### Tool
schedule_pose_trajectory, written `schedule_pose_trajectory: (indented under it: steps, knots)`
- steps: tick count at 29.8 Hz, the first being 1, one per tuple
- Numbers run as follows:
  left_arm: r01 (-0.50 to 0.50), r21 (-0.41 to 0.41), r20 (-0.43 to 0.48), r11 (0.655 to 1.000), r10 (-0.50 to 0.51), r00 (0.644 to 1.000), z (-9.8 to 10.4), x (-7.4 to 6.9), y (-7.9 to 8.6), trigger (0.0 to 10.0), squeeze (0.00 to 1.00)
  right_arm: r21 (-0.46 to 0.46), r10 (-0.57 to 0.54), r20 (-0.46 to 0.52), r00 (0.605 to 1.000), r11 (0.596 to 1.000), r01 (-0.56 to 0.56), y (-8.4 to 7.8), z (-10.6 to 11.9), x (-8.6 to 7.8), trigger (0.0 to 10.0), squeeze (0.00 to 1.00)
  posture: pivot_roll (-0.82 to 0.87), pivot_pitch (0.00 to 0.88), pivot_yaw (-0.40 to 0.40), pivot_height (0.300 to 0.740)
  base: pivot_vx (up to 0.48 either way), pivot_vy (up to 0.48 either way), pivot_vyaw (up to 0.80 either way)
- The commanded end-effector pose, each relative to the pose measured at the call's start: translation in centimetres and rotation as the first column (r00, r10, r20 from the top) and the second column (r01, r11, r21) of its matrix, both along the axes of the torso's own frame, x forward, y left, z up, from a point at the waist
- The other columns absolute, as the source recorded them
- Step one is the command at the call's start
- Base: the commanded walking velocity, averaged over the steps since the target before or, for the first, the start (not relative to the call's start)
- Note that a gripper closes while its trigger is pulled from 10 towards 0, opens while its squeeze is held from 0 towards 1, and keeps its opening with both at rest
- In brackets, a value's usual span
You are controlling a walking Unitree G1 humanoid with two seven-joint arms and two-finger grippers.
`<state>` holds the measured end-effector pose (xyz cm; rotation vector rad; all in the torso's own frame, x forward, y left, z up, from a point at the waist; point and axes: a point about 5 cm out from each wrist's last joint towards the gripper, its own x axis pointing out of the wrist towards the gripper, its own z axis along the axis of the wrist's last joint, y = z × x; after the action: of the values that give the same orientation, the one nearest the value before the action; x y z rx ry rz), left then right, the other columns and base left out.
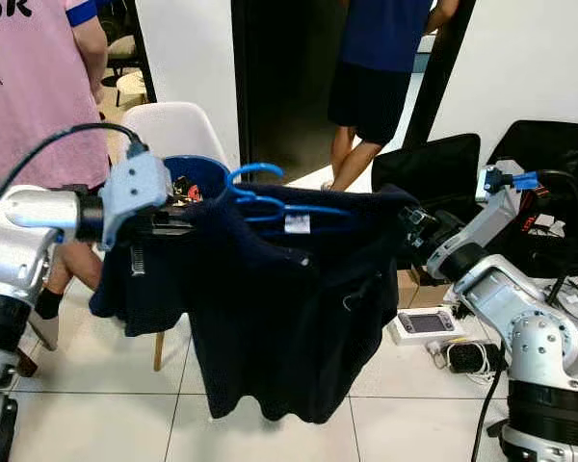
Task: Hang hanger
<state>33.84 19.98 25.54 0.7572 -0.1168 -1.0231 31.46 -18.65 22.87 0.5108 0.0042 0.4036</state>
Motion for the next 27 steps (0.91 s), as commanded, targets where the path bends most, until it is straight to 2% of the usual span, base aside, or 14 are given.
schedule_pose_trajectory:
  steps: [1,3,4,7,8,11,13,15,21,23,24,25,26,27]
  knots:
    - [-0.016,0.004,0.003,1.0,0.016,1.0,-0.1,0.0,-0.1,10.0,0.0,-0.013,0.006,0.042,0.999,1.0,-0.006,0.3,1.0,-0.1,0.0,0.0,-0.04,0.004,-0.009,0.74,0.0,0.0,0.0]
    - [-0.096,-0.056,-0.025,0.994,0.094,0.995,-1.5,0.8,-1.4,10.0,0.0,-0.028,0.031,0.061,0.998,0.999,-0.029,1.2,1.5,-0.2,0.0,0.0,-0.05,0.008,-0.006,0.74,0.0,0.0,0.0]
    - [-0.182,-0.13,-0.056,0.975,0.176,0.983,-2.7,1.4,-2.5,10.0,0.0,-0.038,0.049,0.072,0.996,0.998,-0.047,1.8,1.8,-0.2,0.0,0.0,-0.05,0.012,-0.006,0.74,0.0,0.0,0.0]
    - [-0.242,-0.179,-0.079,0.954,0.231,0.97,-3.3,1.7,-3.2,10.0,0.0,-0.043,0.059,0.076,0.995,0.998,-0.055,2.2,2.0,-0.2,0.0,0.0,-0.05,0.014,-0.007,0.74,0.0,0.0,0.0]
    - [-0.289,-0.25,-0.092,0.924,0.274,0.957,-3.4,2.0,-3.8,10.0,0.0,-0.043,0.076,0.075,0.994,0.996,-0.073,2.7,2.0,-0.3,0.0,0.0,-0.05,0.015,-0.009,0.74,0.0,0.0,0.0]
    - [-0.289,-0.25,-0.092,0.924,0.274,0.957,-3.4,2.0,-3.8,10.0,0.0,-0.043,0.076,0.075,0.994,0.996,-0.073,2.7,2.0,-0.3,0.0,0.0,-0.05,0.015,-0.009,0.74,0.0,0.0,0.0]
    - [-0.335,-0.343,-0.09,0.878,0.324,0.942,-2.9,2.4,-4.6,10.0,0.0,-0.039,0.114,0.07,0.991,0.993,-0.112,3.9,1.9,-0.4,0.0,0.0,-0.05,0.016,-0.009,0.74,0.0,0.0,0.0]
    - [-0.341,-0.386,-0.078,0.857,0.338,0.938,-2.5,2.4,-5.0,10.0,0.0,-0.048,0.155,0.057,0.986,0.987,-0.153,5.0,1.6,-0.6,0.0,0.0,-0.05,0.016,-0.009,0.74,0.0,0.0,0.0]
    - [-0.347,-0.418,-0.064,0.84,0.354,0.933,-2.1,2.4,-5.2,10.0,0.0,-0.088,0.188,0.021,0.982,0.979,-0.186,5.7,0.9,-0.9,0.0,0.0,-0.05,0.015,-0.012,0.74,0.0,0.0,0.0]
    - [-0.352,-0.438,-0.057,0.827,0.365,0.929,-1.8,2.4,-5.2,10.0,0.0,-0.122,0.211,-0.015,0.977,0.97,-0.211,6.0,0.2,-1.1,0.2,0.0,-0.05,0.015,-0.012,0.74,0.0,0.0,0.0]
    - [-0.362,-0.449,-0.059,0.817,0.377,0.924,-1.8,2.3,-5.3,10.0,0.0,-0.161,0.244,-0.043,0.969,0.955,-0.247,6.4,-0.4,-1.4,1.6,0.0,-0.05,0.015,-0.015,0.74,0.0,0.0,0.0]
    - [-0.362,-0.449,-0.059,0.817,0.377,0.924,-1.8,2.3,-5.3,10.0,0.0,-0.161,0.244,-0.043,0.969,0.955,-0.247,6.4,-0.4,-1.4,1.6,0.0,-0.05,0.015,-0.015,0.74,0.0,0.0,0.0]
    - [-0.371,-0.45,-0.06,0.812,0.387,0.92,-1.9,2.3,-5.4,10.0,0.0,-0.19,0.27,-0.061,0.961,0.942,-0.277,6.6,-0.8,-1.7,2.8,0.0,-0.05,0.012,-0.015,0.74,0.0,0.0,0.0]
    - [-0.371,-0.45,-0.06,0.812,0.387,0.92,-1.9,2.3,-5.4,10.0,0.0,-0.19,0.27,-0.061,0.961,0.942,-0.277,6.6,-0.8,-1.7,2.8,0.0,-0.05,0.012,-0.015,0.74,0.0,0.0,0.0]
